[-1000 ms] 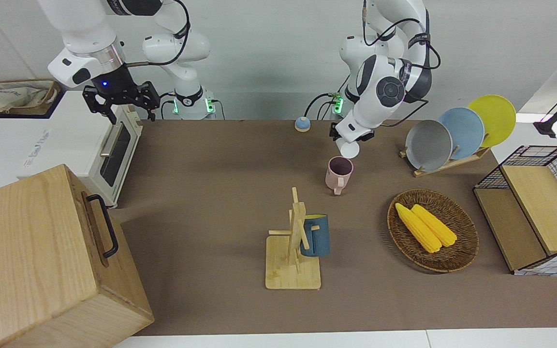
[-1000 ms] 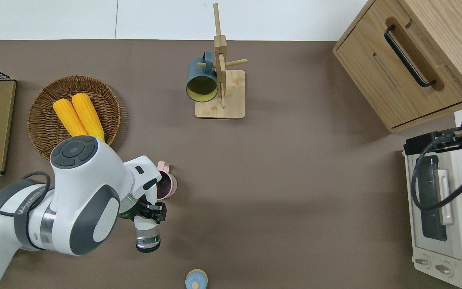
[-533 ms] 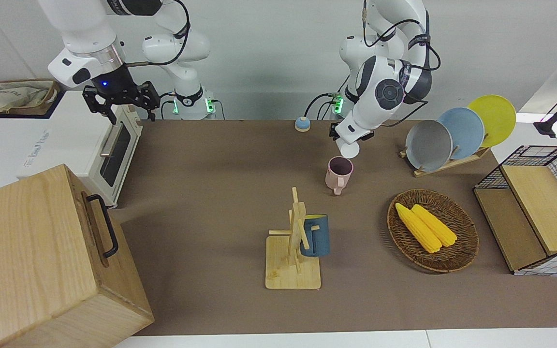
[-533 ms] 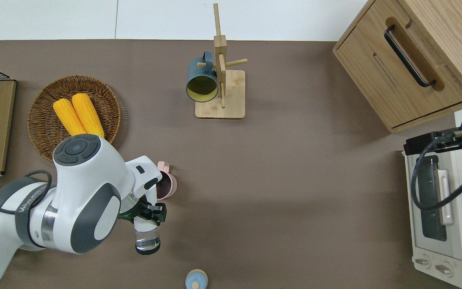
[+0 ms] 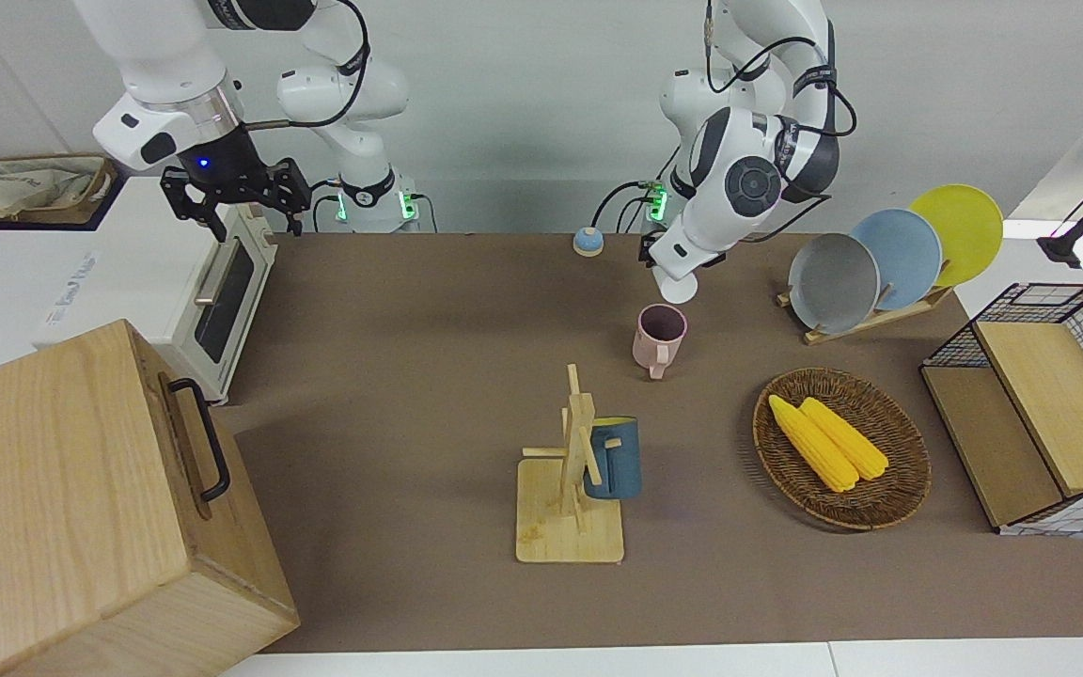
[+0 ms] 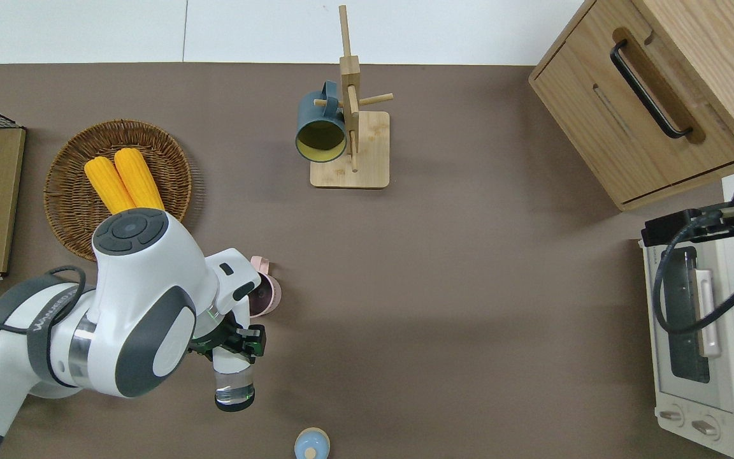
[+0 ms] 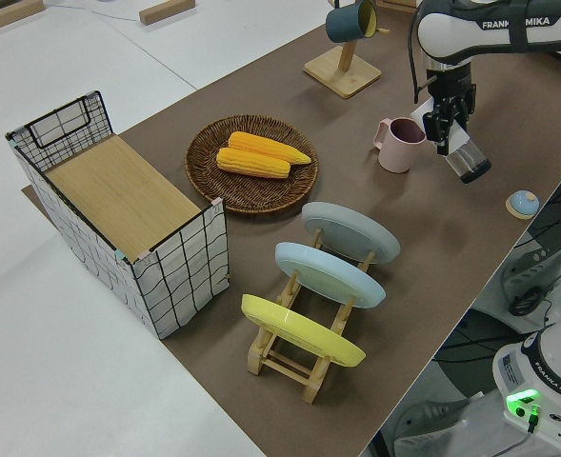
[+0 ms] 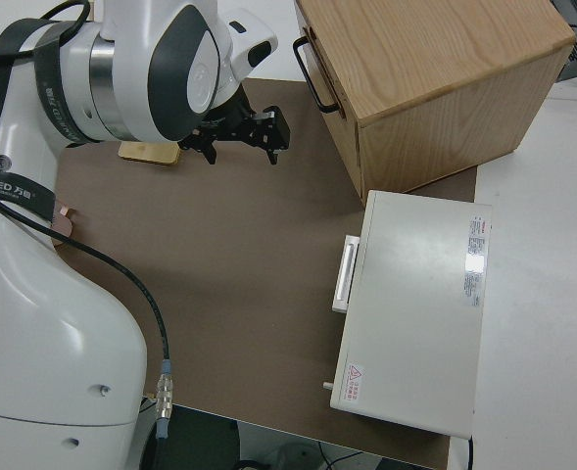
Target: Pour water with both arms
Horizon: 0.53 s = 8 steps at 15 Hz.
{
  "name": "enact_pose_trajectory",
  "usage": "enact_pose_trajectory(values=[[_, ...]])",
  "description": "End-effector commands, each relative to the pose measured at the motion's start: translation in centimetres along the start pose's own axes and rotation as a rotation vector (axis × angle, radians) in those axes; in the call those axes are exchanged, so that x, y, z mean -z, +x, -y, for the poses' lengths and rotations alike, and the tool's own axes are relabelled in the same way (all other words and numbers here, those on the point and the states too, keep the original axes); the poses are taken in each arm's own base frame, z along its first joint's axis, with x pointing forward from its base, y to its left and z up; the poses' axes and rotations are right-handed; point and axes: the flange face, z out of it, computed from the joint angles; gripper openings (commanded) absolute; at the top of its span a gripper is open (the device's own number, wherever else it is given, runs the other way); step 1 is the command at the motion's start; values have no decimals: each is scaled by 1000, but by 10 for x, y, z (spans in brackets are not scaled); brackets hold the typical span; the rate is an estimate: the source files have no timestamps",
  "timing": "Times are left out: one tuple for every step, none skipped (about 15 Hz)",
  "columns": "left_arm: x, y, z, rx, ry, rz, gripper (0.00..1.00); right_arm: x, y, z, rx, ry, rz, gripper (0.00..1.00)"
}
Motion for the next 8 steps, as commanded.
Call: enact_pose_trajectory(values=[[14, 6, -5, 12, 25, 10, 0, 3, -1, 1, 14, 0, -6, 994], [16, 5, -6, 11, 27, 16, 0, 3, -1, 1, 14, 0, -7, 994], [19, 3, -6, 11, 28, 25, 0, 3, -1, 1, 14, 0, -7, 994], [21, 1, -6, 10, 30, 32, 0, 3, -1, 1, 14, 0, -7, 994], [23, 1, -7, 9, 30, 34, 0, 3, -1, 1, 14, 0, -7, 994], [25, 0, -8, 7, 29, 32, 0, 3, -1, 1, 14, 0, -7, 994], [25, 1, -7, 10, 29, 33, 0, 3, -1, 1, 14, 0, -7, 994], [18, 5, -7, 11, 32, 48, 0, 3, -1, 1, 14, 0, -6, 994]])
